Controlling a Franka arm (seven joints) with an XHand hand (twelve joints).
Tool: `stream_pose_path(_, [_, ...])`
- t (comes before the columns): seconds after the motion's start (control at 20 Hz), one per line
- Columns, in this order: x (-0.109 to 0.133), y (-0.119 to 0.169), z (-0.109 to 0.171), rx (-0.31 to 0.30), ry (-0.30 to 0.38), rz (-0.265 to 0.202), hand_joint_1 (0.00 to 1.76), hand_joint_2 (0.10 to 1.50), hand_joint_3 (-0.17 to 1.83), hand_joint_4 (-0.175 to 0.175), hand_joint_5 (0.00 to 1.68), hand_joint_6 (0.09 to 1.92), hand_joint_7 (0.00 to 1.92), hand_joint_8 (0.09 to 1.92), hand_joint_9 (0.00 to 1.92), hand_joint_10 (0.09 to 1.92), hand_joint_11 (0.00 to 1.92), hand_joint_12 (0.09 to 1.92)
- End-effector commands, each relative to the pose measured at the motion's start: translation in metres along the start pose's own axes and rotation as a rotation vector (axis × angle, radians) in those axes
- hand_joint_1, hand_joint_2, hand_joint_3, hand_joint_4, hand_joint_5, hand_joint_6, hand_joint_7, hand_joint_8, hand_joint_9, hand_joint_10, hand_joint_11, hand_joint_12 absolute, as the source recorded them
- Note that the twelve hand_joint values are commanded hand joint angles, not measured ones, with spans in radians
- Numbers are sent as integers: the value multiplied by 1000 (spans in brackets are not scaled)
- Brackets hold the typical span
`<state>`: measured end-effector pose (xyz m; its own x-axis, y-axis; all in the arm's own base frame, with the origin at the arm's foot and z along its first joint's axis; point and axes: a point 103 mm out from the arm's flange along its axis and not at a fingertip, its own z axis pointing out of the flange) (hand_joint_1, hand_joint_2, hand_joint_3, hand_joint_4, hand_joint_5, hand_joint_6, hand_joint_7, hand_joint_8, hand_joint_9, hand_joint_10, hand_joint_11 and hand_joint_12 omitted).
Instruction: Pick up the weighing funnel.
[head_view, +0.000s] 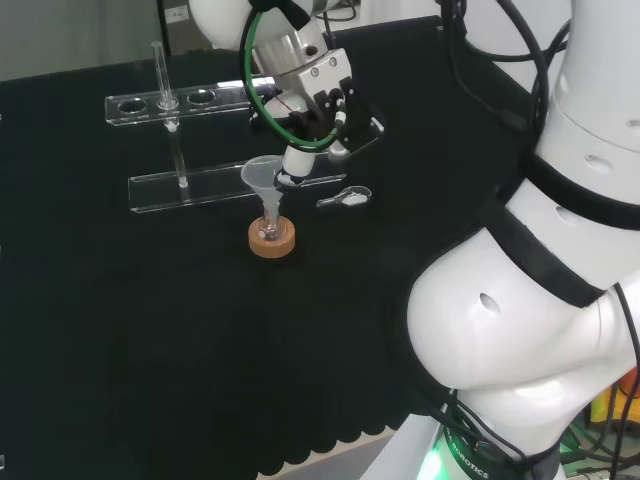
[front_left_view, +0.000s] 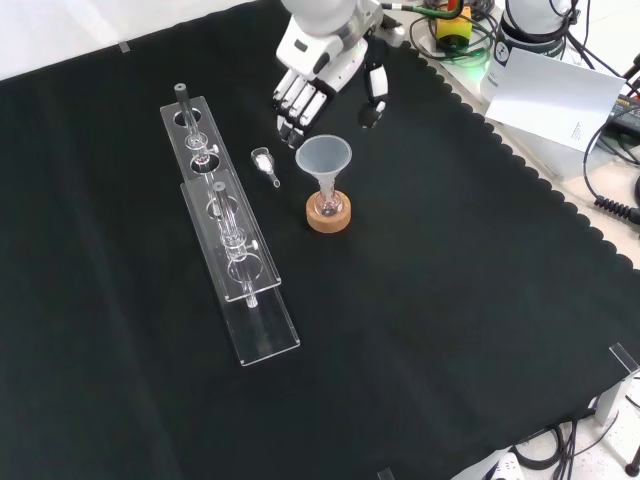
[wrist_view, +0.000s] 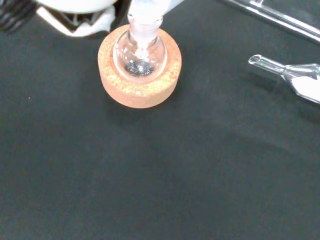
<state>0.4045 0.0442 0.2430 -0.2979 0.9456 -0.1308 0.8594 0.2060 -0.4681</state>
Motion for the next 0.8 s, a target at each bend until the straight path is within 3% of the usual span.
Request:
stream_pose_path(0.05, [-51,-48,-11,-95,104,92,818,592,672,-68,59,87,0,327,36,781,0,1451])
stream_pose_path(0.3, [-72,-57,-3,-122,150,121,813,596,669,-69,65,87,0,397,64,786,3,1461])
stream_pose_path(0.55, [-92,-55,11,-141,184,137,817,596,674,-73,124,87,34,596,241,751,94,1441])
stream_pose_path(0.8, [-108,-43,29,-153,214,144,825,597,681,-74,207,87,156,669,369,713,179,1413])
